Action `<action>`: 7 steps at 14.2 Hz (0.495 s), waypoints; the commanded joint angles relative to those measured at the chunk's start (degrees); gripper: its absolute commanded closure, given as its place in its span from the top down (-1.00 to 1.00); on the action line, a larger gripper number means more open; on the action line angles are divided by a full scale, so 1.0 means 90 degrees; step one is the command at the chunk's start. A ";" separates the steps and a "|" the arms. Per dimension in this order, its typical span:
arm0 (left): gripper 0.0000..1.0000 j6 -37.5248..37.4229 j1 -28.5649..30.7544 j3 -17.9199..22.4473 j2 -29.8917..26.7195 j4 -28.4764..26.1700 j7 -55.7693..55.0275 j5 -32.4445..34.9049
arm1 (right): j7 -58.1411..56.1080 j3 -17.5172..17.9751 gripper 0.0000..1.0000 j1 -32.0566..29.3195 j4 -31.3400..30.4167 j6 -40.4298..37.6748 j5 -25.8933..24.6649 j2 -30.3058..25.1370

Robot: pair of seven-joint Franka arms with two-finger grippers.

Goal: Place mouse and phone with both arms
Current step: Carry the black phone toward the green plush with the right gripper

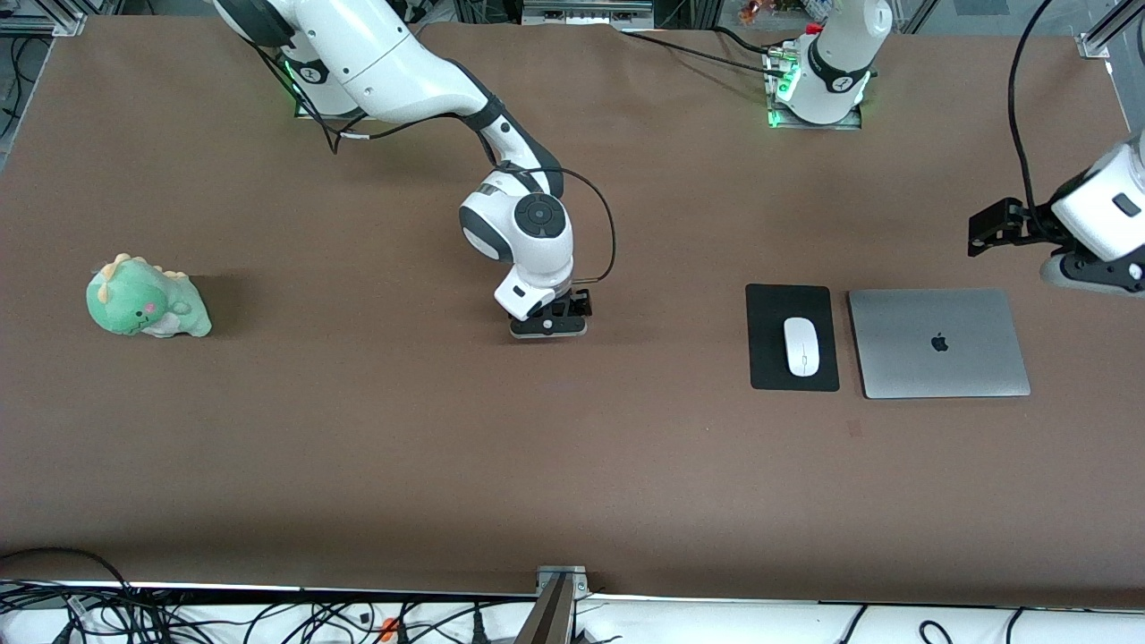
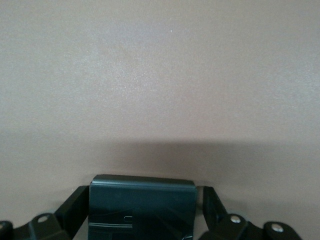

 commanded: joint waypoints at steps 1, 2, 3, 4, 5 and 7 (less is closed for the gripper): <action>1.00 0.0497 -0.0281 0.0356 -0.0824 -0.1027 0.0053 -0.0135 | -0.0048 0.0017 0.78 -0.0055 0.0064 0.0071 -0.0120 0.0072; 1.00 0.0459 -0.0281 0.0347 -0.0815 -0.0998 0.0082 -0.0135 | -0.0096 0.0017 0.49 -0.0055 0.0074 0.0081 -0.0120 0.0072; 1.00 0.0226 -0.0272 0.0298 -0.0805 -0.0949 0.0112 -0.0125 | -0.0126 0.0017 0.23 -0.0055 0.0084 0.0071 -0.0101 0.0062; 1.00 0.0050 -0.0262 0.0298 -0.0757 -0.0871 0.0064 -0.0145 | -0.0126 0.0017 0.03 -0.0075 0.0084 0.0042 -0.0071 0.0052; 1.00 0.0058 -0.0271 0.0288 -0.0708 -0.0764 0.0063 -0.0145 | -0.0136 0.0017 -0.08 -0.0094 0.0084 0.0023 -0.0061 0.0043; 1.00 0.0058 -0.0291 0.0201 -0.0639 -0.0646 -0.0121 -0.0135 | -0.0300 0.0017 -0.23 -0.0172 0.0094 0.0003 -0.0061 0.0013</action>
